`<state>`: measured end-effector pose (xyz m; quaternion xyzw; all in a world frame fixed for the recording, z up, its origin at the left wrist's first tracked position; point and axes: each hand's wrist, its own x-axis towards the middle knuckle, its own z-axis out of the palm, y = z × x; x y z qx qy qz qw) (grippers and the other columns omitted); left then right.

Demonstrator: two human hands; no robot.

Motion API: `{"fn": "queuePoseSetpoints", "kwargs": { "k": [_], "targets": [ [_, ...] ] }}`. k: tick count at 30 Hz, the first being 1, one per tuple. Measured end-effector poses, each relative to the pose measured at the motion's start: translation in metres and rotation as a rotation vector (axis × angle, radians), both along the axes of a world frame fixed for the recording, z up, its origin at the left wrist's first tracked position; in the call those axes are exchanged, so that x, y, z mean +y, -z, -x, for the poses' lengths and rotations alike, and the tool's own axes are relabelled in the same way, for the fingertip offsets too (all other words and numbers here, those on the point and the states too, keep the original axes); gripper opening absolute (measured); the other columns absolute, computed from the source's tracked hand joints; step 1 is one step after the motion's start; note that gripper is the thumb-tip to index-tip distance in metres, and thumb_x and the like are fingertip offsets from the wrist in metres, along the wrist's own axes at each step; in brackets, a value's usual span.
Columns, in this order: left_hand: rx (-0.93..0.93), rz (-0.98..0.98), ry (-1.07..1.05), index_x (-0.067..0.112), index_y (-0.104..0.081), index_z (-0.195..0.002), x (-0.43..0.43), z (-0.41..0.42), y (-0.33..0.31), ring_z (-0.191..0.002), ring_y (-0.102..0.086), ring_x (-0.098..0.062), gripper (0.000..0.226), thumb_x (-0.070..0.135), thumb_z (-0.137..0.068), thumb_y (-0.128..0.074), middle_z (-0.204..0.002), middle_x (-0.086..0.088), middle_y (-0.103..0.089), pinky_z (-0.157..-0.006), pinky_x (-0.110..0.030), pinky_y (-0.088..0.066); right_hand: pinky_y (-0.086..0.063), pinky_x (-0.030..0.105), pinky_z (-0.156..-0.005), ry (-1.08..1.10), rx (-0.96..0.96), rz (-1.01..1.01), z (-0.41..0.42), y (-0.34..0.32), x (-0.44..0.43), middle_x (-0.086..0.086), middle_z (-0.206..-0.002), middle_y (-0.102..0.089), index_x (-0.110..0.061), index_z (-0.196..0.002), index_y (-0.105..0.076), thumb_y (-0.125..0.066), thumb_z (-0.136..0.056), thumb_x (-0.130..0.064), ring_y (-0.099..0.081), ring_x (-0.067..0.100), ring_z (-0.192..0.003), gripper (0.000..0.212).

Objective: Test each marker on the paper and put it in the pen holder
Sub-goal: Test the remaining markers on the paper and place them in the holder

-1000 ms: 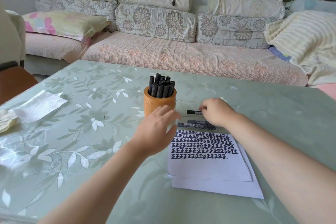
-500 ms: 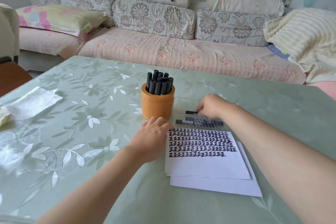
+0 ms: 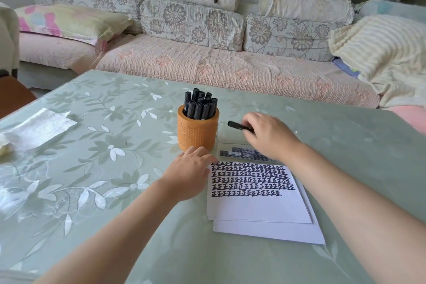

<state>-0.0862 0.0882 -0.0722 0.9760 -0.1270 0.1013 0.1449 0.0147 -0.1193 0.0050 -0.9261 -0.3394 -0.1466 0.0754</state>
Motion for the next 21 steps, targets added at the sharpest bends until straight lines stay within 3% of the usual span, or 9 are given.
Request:
{"fn": "queuePoseSetpoints", "kwargs": {
  "k": [2, 5, 10, 16, 21],
  "targets": [
    [0.020, -0.001, 0.005, 0.030, -0.051, -0.132, 0.001, 0.001, -0.002, -0.115, -0.041, -0.015, 0.038, 0.021, -0.097, -0.042, -0.128, 0.009, -0.050, -0.098, -0.033, -0.038, -0.038, 0.030, -0.066, -0.022, -0.083, -0.113, 0.018, 0.001, -0.005, -0.002, -0.098, -0.062, -0.016, -0.104, -0.056, -0.053, -0.094, -0.024, -0.059, 0.022, -0.081, 0.013],
    [0.046, 0.007, 0.007, 0.029, -0.052, -0.132, 0.001, 0.002, -0.004, -0.116, -0.041, -0.014, 0.039, 0.019, -0.096, -0.043, -0.130, 0.009, -0.051, -0.099, -0.033, -0.039, -0.045, 0.031, -0.062, -0.004, -0.030, -0.149, 0.047, 0.011, -0.014, -0.006, -0.101, -0.061, -0.025, -0.112, -0.058, -0.048, -0.097, -0.031, -0.060, 0.019, -0.075, 0.019],
    [0.024, 0.017, -0.005, 0.027, -0.056, -0.128, -0.005, 0.003, -0.010, -0.117, -0.045, -0.016, 0.045, 0.009, -0.090, -0.041, -0.127, 0.007, -0.054, -0.098, -0.035, -0.042, -0.047, 0.033, -0.077, 0.056, 0.241, 0.011, 0.079, 0.033, -0.035, -0.010, -0.101, -0.057, -0.037, -0.123, -0.059, -0.046, -0.099, -0.042, -0.060, 0.020, -0.095, 0.028],
    [-0.060, 0.078, 0.056, 0.025, -0.060, -0.122, -0.025, 0.008, -0.020, -0.113, -0.050, -0.015, 0.041, 0.008, -0.090, -0.043, -0.120, 0.008, -0.058, -0.090, -0.038, -0.047, -0.047, 0.036, -0.087, 0.059, 0.390, -0.101, 0.080, 0.042, -0.036, -0.006, -0.106, -0.060, -0.031, -0.115, -0.063, -0.057, -0.087, -0.023, -0.058, 0.018, -0.101, 0.030],
    [-0.089, 0.104, 0.115, 0.029, -0.061, -0.116, -0.035, 0.009, -0.021, -0.099, -0.054, -0.013, 0.028, 0.026, -0.093, -0.045, -0.106, 0.011, -0.059, -0.078, -0.035, -0.050, -0.038, 0.005, -0.074, 0.051, 0.485, -0.298, 0.081, 0.040, -0.029, -0.010, -0.103, -0.064, -0.029, -0.109, -0.068, -0.062, -0.082, -0.009, -0.057, 0.008, -0.093, 0.035]
  ]
}}
